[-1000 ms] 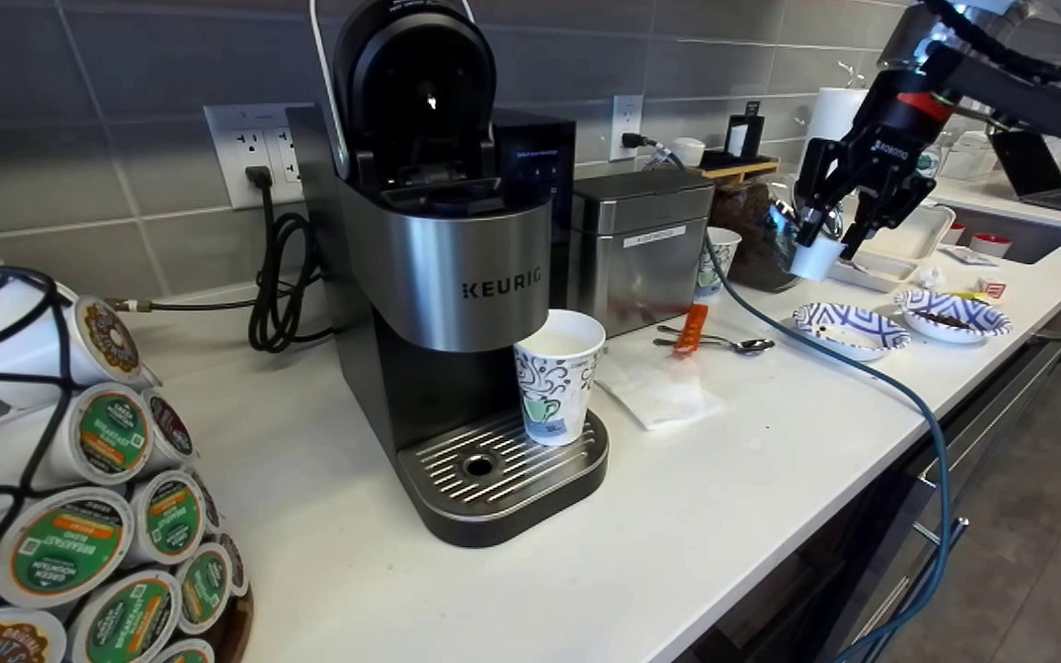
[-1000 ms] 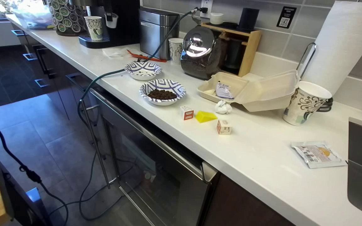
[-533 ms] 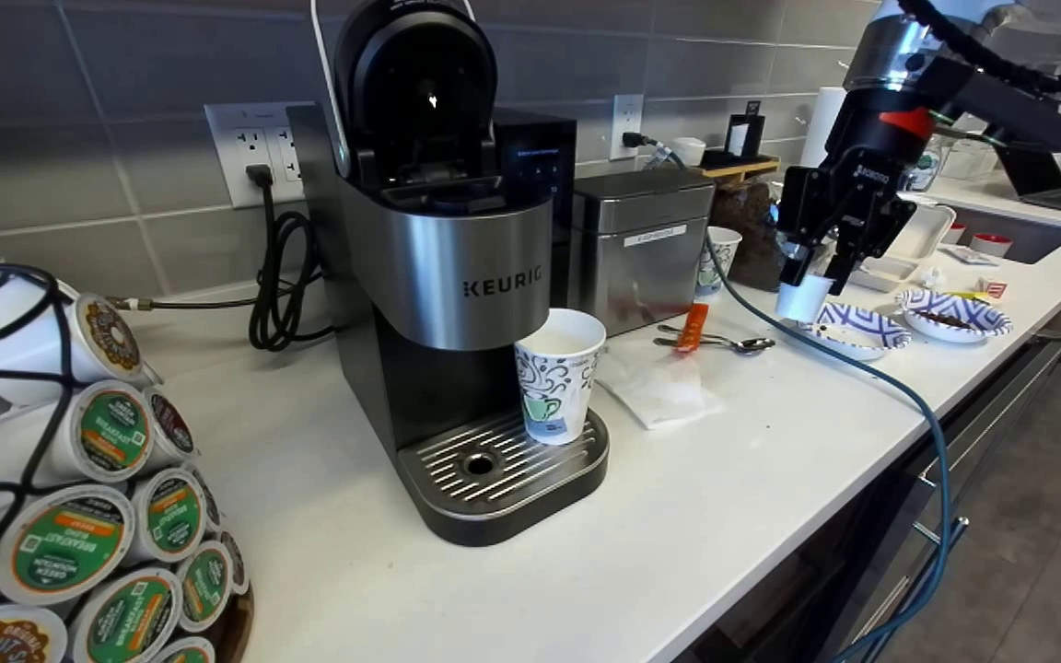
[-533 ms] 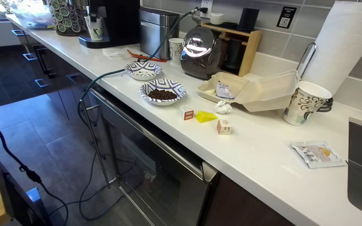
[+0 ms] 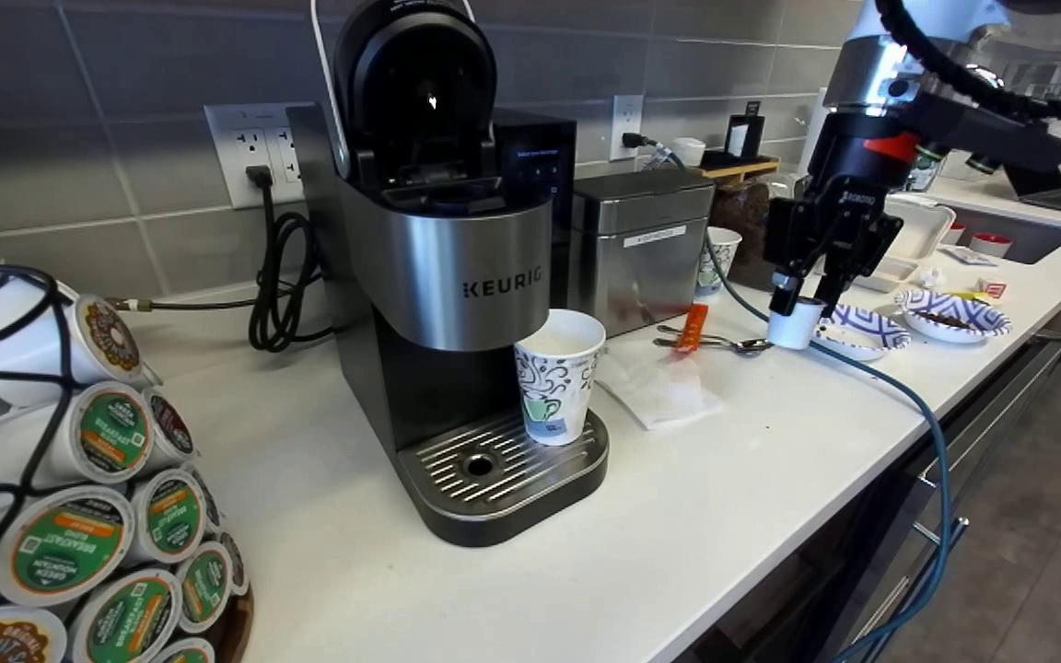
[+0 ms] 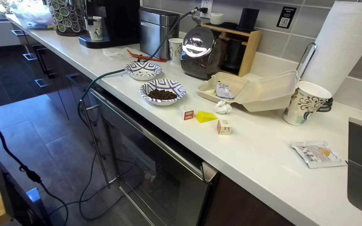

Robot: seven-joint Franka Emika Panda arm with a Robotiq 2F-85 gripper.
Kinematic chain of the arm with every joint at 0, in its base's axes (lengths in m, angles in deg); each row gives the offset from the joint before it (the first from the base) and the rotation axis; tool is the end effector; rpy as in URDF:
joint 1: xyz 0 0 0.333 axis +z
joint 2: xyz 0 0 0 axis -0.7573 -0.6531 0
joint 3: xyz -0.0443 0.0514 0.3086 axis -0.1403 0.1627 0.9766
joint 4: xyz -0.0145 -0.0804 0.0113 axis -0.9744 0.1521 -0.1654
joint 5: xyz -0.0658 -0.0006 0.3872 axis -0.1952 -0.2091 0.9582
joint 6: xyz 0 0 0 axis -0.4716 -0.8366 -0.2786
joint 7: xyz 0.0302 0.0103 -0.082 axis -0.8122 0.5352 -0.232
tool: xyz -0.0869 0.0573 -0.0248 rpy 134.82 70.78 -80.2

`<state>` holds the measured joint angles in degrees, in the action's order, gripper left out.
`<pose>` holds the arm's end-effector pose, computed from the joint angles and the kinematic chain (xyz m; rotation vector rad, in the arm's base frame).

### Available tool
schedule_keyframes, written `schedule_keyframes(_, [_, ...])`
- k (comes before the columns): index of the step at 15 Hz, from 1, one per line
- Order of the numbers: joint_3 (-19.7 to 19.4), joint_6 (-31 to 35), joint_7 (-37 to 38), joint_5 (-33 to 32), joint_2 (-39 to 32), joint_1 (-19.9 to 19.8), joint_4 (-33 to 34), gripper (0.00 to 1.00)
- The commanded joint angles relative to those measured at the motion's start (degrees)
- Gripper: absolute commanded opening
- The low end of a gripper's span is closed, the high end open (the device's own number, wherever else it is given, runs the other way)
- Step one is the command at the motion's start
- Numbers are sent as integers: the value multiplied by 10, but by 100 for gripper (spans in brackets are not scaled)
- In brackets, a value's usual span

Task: Remove the white object from the bowl

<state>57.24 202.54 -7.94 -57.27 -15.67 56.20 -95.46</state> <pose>0.5474 0.1429 0.4179 -2.9515 0.3679 0.0206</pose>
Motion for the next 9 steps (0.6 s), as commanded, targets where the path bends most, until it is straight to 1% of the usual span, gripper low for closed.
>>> schedule_keyframes(1, [18,63,78,-68,-1,30,-36,27])
schedule_keyframes(3, [23,79,124,-114,-10,44,-47,27])
schedule_keyframes(6, [27,92,170,-157,-27,59,-61,27])
schedule_keyframes(9, [29,138,202,-158,-48,69,-72,27])
